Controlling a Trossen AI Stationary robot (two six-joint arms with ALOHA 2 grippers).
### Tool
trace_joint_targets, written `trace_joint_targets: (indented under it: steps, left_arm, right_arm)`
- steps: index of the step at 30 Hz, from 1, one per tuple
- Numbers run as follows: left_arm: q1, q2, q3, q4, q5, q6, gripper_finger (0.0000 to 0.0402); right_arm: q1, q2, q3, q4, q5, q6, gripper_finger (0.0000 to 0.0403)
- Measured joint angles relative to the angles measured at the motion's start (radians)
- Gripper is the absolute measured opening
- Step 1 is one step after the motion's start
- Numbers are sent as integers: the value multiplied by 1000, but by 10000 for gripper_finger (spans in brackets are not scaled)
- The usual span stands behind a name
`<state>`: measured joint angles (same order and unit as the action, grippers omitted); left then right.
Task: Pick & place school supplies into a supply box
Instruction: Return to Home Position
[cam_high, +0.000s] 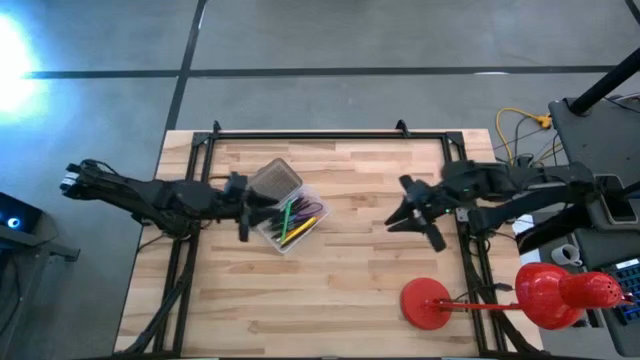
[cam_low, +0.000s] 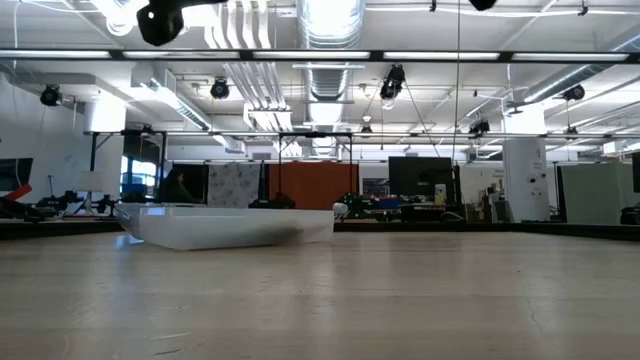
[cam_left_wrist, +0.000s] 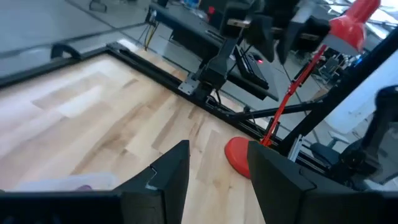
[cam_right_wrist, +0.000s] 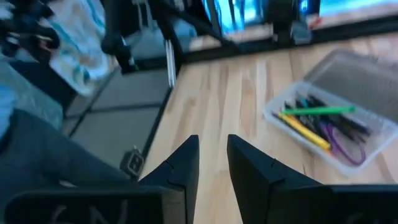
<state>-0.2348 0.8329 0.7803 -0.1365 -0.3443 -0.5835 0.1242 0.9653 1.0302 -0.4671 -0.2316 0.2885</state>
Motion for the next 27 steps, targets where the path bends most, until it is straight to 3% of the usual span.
trace_joint_targets:
  steps: [5, 10, 13, 17, 23, 27]
  left_arm:
    - [0, -126, -73, -19, 0, 72, 145]
    - [1, -278, -238, 11, 0, 65, 145]
    - [1, -388, -356, 92, 1, 47, 145]
    - [1, -554, -503, 182, -16, 57, 145]
    - [0, -817, -638, 164, -32, 58, 145]
    - [4, -829, -644, 42, -42, 57, 145]
  right_arm:
    - [1, -135, -151, 110, 102, 35, 82]
    - [2, -207, -256, 119, 256, 143, 77]
    - [2, -227, -317, 204, 224, 172, 72]
    - [0, -255, -417, 448, 160, 176, 68]
    - [0, -323, -586, 670, 182, 209, 73]
    - [-2, -412, -695, 741, 207, 259, 79]
